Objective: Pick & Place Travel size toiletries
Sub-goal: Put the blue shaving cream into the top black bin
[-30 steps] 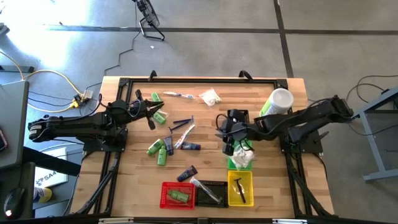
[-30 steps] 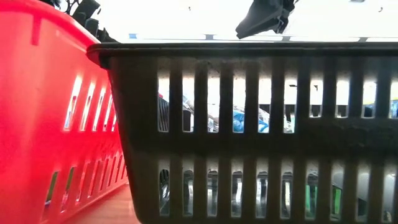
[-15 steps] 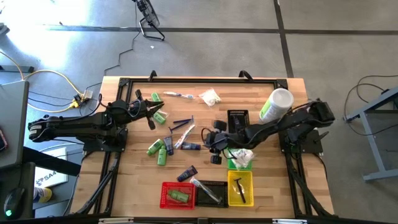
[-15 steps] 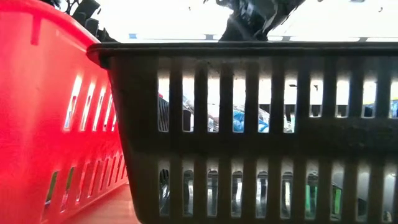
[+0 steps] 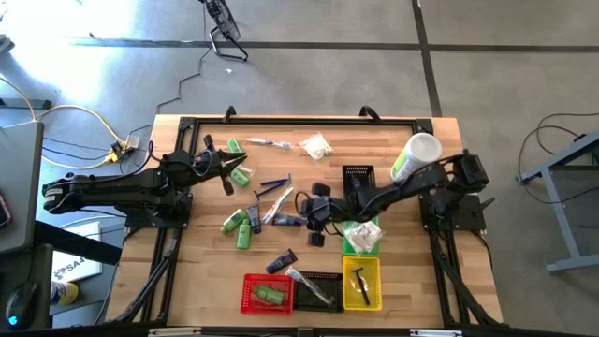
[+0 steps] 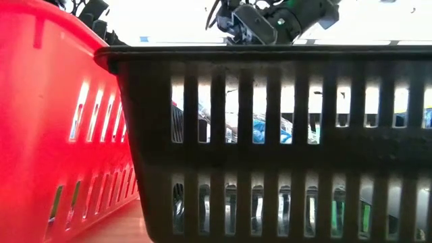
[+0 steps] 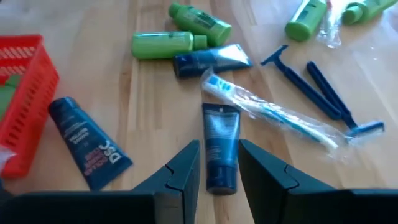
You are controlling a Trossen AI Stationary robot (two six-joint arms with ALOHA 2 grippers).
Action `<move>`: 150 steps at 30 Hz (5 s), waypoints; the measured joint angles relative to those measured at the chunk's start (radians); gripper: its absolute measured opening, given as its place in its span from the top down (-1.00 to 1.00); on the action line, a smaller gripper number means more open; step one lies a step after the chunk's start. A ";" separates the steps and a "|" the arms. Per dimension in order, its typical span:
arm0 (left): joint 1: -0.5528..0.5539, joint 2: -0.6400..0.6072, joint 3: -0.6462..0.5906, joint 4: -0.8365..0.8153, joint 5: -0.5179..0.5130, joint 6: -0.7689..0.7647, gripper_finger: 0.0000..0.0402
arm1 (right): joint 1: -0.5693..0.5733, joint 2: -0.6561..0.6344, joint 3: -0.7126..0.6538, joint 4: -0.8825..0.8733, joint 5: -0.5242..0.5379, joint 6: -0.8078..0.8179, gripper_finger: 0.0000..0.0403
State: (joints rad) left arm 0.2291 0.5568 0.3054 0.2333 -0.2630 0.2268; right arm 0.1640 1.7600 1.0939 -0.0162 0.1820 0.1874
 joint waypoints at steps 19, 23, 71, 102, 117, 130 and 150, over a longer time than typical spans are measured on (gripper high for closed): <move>0.000 0.000 0.000 -0.001 0.000 -0.005 0.85 | -0.010 0.087 0.000 0.128 0.024 0.003 -0.05; 0.000 0.000 0.000 -0.005 0.000 -0.022 0.85 | -0.010 0.128 -0.001 0.168 0.021 0.003 -0.05; 0.000 0.000 0.000 -0.021 0.000 -0.028 0.85 | -0.023 0.247 0.000 0.117 0.001 0.081 -0.02; 0.000 0.000 0.000 -0.023 0.000 -0.026 0.85 | -0.023 0.245 0.000 0.119 -0.003 0.081 0.33; 0.000 0.000 0.000 -0.027 0.000 -0.026 0.85 | -0.023 0.245 0.000 0.119 -0.002 0.070 0.37; 0.000 0.000 0.000 -0.027 0.000 -0.026 0.85 | -0.034 0.201 -0.002 0.033 0.001 0.069 0.37; 0.000 0.000 0.000 -0.033 0.000 -0.026 0.85 | -0.055 -0.089 0.000 -0.344 0.022 0.081 0.36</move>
State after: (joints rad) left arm 0.2291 0.5571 0.3054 0.2005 -0.2630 0.2005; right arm 0.1087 1.6706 1.0944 -0.3600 0.2043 0.2681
